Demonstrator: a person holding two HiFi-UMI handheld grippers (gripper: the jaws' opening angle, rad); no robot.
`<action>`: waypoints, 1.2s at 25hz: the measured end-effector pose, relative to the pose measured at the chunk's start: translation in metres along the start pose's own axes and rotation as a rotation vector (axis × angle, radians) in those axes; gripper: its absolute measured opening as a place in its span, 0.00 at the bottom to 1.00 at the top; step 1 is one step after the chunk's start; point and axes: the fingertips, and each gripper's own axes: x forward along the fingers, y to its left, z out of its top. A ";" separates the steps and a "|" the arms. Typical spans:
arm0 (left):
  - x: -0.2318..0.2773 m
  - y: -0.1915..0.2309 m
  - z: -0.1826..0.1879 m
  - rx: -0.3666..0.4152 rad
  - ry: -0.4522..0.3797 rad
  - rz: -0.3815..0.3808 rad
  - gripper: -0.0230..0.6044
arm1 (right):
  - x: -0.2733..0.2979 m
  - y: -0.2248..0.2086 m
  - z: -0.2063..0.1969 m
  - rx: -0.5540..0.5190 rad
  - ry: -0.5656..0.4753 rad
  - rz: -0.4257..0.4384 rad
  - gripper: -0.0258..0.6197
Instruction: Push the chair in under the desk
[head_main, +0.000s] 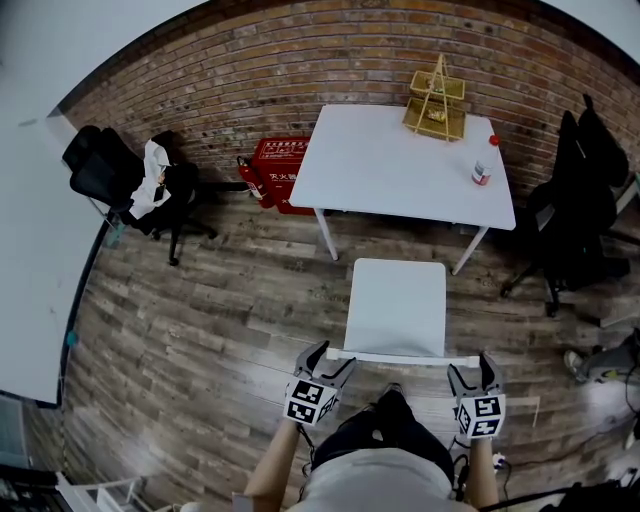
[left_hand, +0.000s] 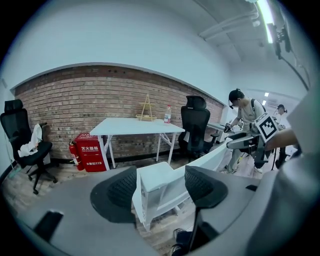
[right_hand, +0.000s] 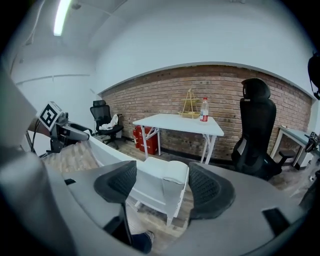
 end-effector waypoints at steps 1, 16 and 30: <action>0.000 -0.001 -0.001 0.004 0.006 -0.008 0.51 | 0.000 0.000 -0.001 0.005 -0.004 0.010 0.53; 0.009 -0.005 -0.013 -0.011 0.031 -0.020 0.52 | 0.003 -0.001 -0.003 0.011 -0.026 0.089 0.53; 0.010 -0.004 -0.012 -0.024 0.055 0.004 0.53 | 0.006 -0.003 -0.004 0.014 0.005 0.090 0.53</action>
